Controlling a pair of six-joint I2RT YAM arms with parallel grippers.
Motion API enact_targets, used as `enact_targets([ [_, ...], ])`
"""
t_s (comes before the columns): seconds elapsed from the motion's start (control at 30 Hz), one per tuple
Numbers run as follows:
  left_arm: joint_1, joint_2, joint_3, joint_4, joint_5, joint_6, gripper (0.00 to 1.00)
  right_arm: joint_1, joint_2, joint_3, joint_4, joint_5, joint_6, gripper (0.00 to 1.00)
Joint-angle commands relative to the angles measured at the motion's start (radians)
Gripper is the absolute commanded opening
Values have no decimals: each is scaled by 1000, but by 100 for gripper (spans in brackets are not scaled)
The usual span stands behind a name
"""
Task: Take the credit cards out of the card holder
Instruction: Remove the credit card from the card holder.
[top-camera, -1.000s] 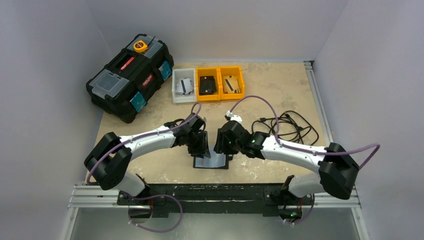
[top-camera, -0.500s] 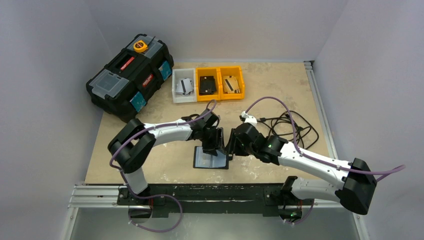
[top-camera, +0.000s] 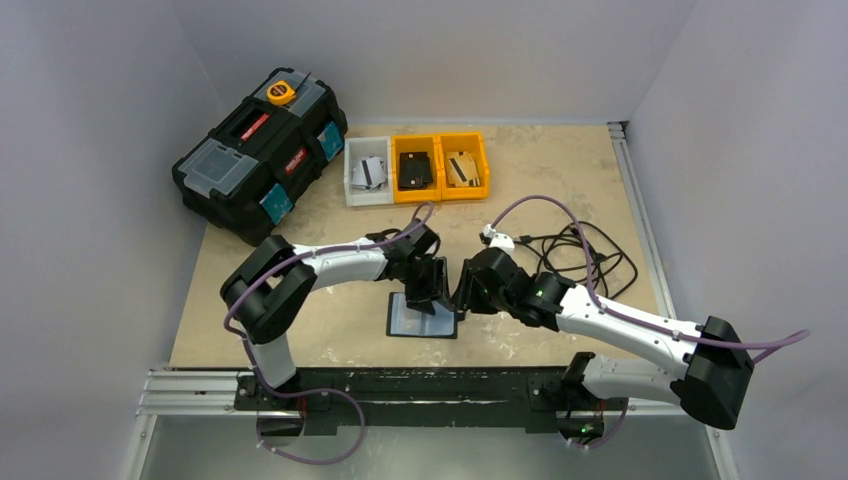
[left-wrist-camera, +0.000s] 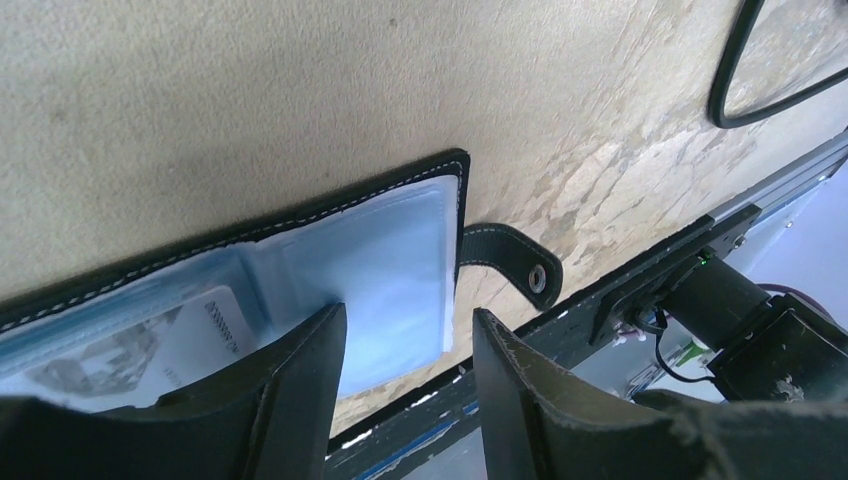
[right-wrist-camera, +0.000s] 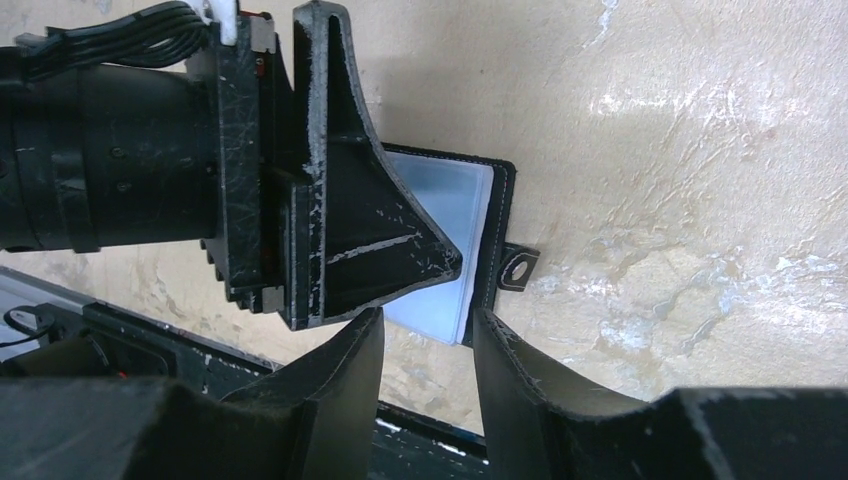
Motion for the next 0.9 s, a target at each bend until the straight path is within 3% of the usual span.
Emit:
enact_targets([
  [0.0, -4, -79, 19, -27, -31, 17, 50, -5, -4, 9, 32, -2, 8, 38],
  [0.53, 93, -259, -39, -131, -70, 78, 50, -3, 6, 22, 124, -72, -6, 36],
  [0.87, 220, -388, -163, -207, -118, 124, 50, 21, 193, 122, 224, -130, -27, 37],
])
